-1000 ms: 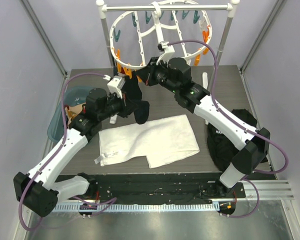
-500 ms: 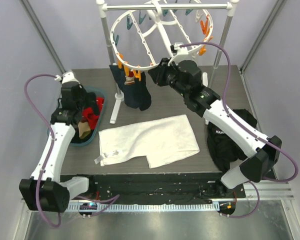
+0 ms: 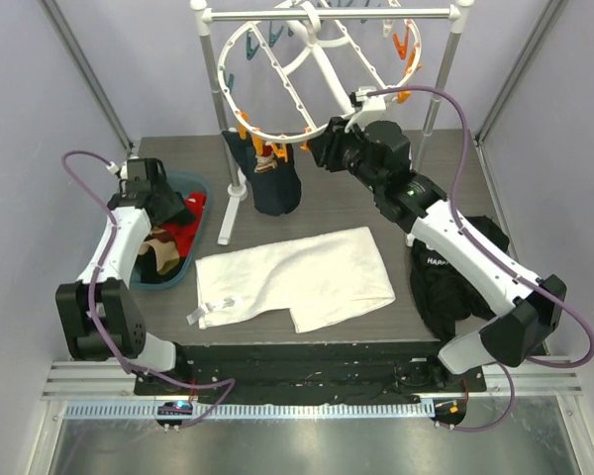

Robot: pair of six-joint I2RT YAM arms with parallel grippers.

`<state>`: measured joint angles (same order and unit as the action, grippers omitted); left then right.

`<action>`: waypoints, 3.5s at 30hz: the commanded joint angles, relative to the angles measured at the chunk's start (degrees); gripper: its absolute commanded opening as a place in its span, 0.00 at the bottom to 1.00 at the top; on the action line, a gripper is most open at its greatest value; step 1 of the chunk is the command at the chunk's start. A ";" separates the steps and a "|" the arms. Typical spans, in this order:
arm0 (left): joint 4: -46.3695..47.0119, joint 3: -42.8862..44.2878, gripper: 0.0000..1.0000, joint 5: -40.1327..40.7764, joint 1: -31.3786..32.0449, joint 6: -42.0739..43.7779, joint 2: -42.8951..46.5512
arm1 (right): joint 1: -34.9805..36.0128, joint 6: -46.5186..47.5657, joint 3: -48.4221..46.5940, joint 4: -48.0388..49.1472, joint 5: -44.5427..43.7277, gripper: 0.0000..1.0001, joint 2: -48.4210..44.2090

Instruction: Remove the socks clipped to the hanger

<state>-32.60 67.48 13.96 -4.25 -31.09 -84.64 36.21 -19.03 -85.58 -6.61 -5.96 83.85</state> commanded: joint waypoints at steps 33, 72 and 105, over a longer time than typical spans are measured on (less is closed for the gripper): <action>7.99 -4.11 1.00 -17.66 12.69 8.77 21.53 | 17.14 10.41 32.85 44.57 -9.86 0.71 -7.60; 5.00 8.44 0.95 -27.75 14.26 2.88 24.36 | 20.39 18.50 24.40 52.32 -18.92 0.01 9.32; 3.69 30.95 0.57 -12.29 30.00 2.44 3.17 | 20.75 15.42 33.81 48.10 -18.57 0.01 -4.49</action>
<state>-29.76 95.50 -0.80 24.97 -29.41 -80.75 56.69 -3.38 -51.31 39.16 -24.71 81.97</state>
